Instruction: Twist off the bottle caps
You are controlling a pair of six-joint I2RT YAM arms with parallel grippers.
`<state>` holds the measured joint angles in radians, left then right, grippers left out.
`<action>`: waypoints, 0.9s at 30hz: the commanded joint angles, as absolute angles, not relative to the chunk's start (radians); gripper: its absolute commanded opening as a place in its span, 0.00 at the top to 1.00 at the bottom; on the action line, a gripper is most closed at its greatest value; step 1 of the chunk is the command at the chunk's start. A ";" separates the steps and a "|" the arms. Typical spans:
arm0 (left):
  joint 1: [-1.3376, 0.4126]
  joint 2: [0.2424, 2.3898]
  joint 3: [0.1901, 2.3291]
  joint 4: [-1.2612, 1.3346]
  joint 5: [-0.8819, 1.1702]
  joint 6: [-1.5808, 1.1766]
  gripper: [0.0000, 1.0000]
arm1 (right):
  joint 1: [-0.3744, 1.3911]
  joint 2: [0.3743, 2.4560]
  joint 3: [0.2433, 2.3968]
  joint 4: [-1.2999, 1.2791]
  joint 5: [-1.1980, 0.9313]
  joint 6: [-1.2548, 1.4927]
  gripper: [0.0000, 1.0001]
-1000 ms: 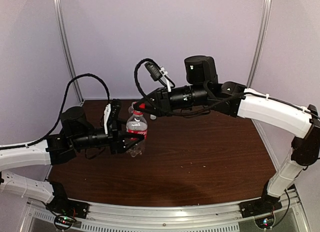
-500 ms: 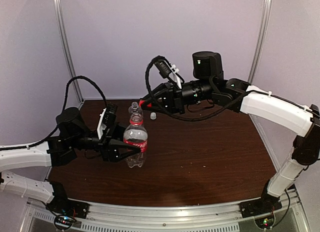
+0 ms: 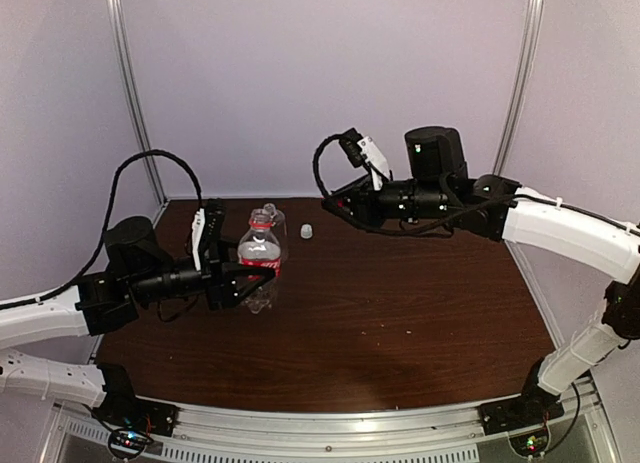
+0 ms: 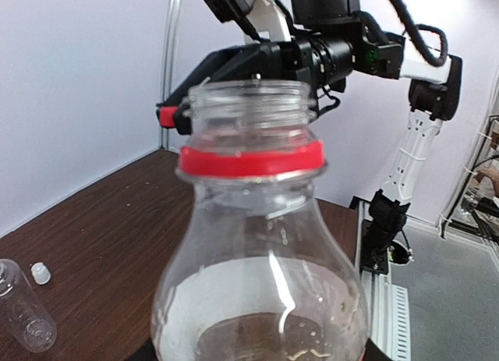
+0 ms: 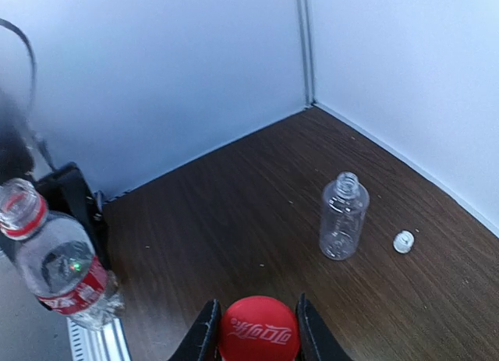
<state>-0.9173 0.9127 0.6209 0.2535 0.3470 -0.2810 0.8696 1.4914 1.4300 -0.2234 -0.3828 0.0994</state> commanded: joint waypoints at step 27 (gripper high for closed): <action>-0.917 0.911 0.634 0.192 0.156 -0.262 0.70 | 0.616 1.987 1.191 -0.003 -0.065 0.155 0.79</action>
